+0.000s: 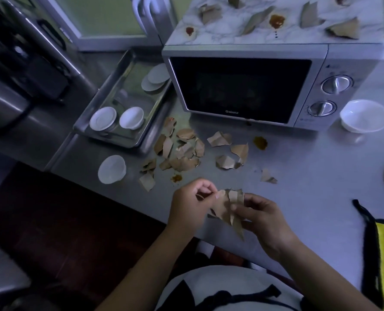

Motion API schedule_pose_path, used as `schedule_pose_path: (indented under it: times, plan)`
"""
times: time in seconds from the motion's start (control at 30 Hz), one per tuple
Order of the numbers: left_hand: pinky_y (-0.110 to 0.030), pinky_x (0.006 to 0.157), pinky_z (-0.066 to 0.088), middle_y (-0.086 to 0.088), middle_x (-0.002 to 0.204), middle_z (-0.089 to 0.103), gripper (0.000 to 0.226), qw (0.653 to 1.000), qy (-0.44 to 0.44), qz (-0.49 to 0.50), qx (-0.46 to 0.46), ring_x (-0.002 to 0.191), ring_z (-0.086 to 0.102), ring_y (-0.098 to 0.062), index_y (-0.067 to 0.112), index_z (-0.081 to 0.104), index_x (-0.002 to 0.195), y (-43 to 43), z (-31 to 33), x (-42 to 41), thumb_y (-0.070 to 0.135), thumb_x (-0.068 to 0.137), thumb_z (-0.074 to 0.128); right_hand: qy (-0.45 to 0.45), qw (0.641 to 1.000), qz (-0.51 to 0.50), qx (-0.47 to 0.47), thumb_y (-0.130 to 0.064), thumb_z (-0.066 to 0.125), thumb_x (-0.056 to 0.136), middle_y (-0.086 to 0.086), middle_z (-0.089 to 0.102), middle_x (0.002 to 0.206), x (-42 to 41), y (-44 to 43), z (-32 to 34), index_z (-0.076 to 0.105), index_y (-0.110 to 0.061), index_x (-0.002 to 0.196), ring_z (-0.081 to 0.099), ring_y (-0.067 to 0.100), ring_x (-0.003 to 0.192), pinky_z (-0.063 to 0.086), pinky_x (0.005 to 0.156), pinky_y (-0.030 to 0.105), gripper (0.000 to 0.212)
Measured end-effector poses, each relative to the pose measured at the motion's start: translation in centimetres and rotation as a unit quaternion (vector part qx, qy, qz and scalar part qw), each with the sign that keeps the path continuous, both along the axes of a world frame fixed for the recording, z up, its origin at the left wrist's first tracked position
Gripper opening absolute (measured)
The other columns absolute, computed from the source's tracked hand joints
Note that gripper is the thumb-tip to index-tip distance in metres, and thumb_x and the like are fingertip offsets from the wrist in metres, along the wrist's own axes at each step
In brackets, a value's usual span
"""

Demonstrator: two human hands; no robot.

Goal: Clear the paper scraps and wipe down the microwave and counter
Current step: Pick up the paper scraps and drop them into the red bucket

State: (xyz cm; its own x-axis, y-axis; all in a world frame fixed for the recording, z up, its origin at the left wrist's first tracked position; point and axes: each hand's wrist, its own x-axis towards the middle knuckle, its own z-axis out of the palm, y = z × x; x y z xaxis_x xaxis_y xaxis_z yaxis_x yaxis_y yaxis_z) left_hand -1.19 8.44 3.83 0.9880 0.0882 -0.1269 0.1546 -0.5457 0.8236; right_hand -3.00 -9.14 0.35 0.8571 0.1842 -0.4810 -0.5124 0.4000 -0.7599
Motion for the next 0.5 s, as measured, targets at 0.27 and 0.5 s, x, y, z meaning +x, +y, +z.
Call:
schedule_pose_path:
  times: [0.27, 0.5]
  plan:
    - [-0.016, 0.068, 0.05, 0.009, 0.083, 0.073, 0.011, 0.992, 0.06, 0.038, -0.105, 0.078, 0.068, -0.003, 0.028, 0.072, 0.083, -1.0, -3.3, 0.3, 0.018, 0.083, 0.076, 0.028, 0.993, -0.06, -0.101, 0.013, 0.063, 0.086, 0.012, 0.075, 0.08, -1.4, -3.4, -0.4, 0.076, -0.005, 0.092, 0.068, 0.03, 0.071, 0.057, 0.067, 0.046, 0.022]
    - [-0.029, 0.087, 0.045, -0.001, 0.124, 0.063, 0.036, 0.974, 0.173, 0.057, 0.135, 0.112, 0.06, -0.02, 0.018, 0.063, 0.121, 3.1, -9.8, 3.4, 0.023, 0.087, 0.073, 0.034, 0.979, -0.144, -0.139, 0.011, 0.064, 0.087, 0.007, 0.078, 0.085, -3.4, -8.1, -0.7, 0.077, -0.009, 0.092, 0.074, 0.019, 0.073, 0.061, 0.067, 0.037, 0.025]
